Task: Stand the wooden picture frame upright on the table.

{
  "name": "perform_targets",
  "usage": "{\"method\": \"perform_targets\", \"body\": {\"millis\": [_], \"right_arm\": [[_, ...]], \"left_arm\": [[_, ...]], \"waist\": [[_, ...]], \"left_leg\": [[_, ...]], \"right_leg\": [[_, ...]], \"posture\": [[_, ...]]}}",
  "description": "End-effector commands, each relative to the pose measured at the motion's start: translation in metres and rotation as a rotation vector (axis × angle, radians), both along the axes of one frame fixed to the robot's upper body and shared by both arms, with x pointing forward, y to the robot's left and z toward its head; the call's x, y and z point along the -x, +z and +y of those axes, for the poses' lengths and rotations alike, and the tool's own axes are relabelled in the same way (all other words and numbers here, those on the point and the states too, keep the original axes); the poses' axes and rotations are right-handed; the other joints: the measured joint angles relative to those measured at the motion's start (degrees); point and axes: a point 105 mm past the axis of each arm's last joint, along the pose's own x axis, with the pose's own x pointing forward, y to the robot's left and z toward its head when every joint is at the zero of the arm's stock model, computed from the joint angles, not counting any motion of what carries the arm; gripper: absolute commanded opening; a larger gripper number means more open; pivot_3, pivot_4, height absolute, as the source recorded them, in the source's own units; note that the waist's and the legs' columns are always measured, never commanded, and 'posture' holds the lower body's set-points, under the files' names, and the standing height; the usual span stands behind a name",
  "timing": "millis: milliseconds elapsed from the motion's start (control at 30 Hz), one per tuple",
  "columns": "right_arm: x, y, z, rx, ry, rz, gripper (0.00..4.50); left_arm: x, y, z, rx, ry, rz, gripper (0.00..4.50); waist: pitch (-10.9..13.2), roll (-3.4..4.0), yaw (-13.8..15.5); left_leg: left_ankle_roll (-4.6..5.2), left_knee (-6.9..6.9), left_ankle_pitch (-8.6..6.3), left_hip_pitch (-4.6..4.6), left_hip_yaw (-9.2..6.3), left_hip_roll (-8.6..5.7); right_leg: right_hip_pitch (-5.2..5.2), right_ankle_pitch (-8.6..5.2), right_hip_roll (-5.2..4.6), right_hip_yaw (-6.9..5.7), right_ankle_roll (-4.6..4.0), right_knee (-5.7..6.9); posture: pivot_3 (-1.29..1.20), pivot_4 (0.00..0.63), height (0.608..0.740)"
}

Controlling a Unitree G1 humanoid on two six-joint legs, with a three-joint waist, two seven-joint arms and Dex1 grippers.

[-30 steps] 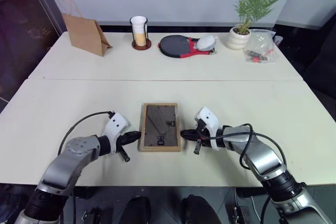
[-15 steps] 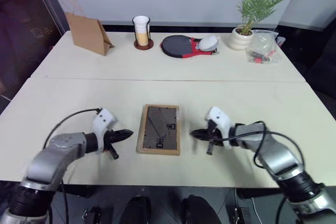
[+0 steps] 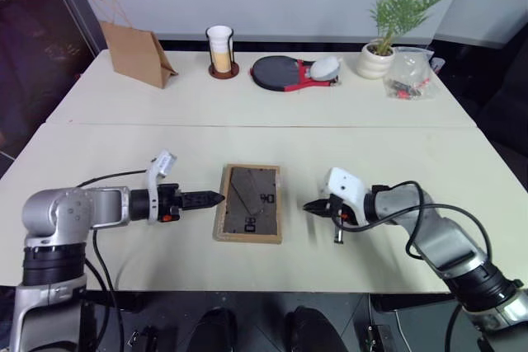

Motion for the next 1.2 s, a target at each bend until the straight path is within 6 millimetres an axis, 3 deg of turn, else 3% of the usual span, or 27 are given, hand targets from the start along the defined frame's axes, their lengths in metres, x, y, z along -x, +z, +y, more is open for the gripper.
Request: {"method": "perform_targets", "body": {"millis": [33,167,433,933,1033,1200], "right_arm": [[-0.003,-0.001,0.016,0.0,0.037,-0.025,0.0],[-0.003,-0.008,0.032,-0.013,0.06,-0.019,0.0],[-0.001,-0.003,0.057,-0.078,0.103,-0.017,0.0],[-0.002,0.007,0.081,-0.113,0.16,-0.017,0.0],[-0.003,0.006,0.078,-0.103,0.153,-0.02,0.0],[-0.005,0.006,0.068,-0.09,0.133,-0.025,0.0]], "left_arm": [[0.001,-0.001,0.0,-0.002,0.008,0.044,4.45],[0.005,-0.007,-0.008,-0.013,-0.023,0.077,4.45],[0.012,-0.016,-0.013,-0.016,-0.029,0.109,4.45],[0.019,-0.016,-0.015,0.108,-0.023,0.126,4.45],[0.017,-0.017,-0.013,0.127,-0.002,0.13,3.59],[0.015,-0.013,-0.011,0.2,0.024,0.128,1.1]], "waist": [[0.0,0.0,-0.25],[-0.03,-0.04,-0.17],[-0.04,-0.07,-0.18],[-0.04,-0.07,0.03],[-0.04,-0.07,0.06],[-0.04,-0.08,0.08]], "left_leg": [[0.0,0.02,0.0,0.0,0.0,0.0],[-0.03,0.02,0.02,0.05,-0.02,0.04],[-0.05,0.03,0.02,0.06,-0.03,0.02],[-0.06,0.03,0.03,0.05,-0.02,-0.01],[-0.06,0.03,0.03,0.04,-0.02,-0.02],[-0.06,0.03,0.03,0.03,-0.03,-0.01]], "right_leg": [[-0.02,0.0,-0.01,0.01,0.0,0.03],[-0.02,0.0,-0.07,0.06,0.0,0.14],[-0.01,0.0,-0.15,0.07,-0.01,0.17],[-0.02,0.0,-0.18,0.06,-0.02,0.17],[-0.02,0.0,-0.19,0.05,-0.02,0.15],[-0.03,0.0,-0.21,0.04,-0.02,0.15]], "posture": [[0.0,0.15,0.74],[0.0,0.15,0.74],[0.0,0.15,0.74],[0.0,0.15,0.74],[0.0,0.15,0.74],[0.0,0.15,0.74]]}}
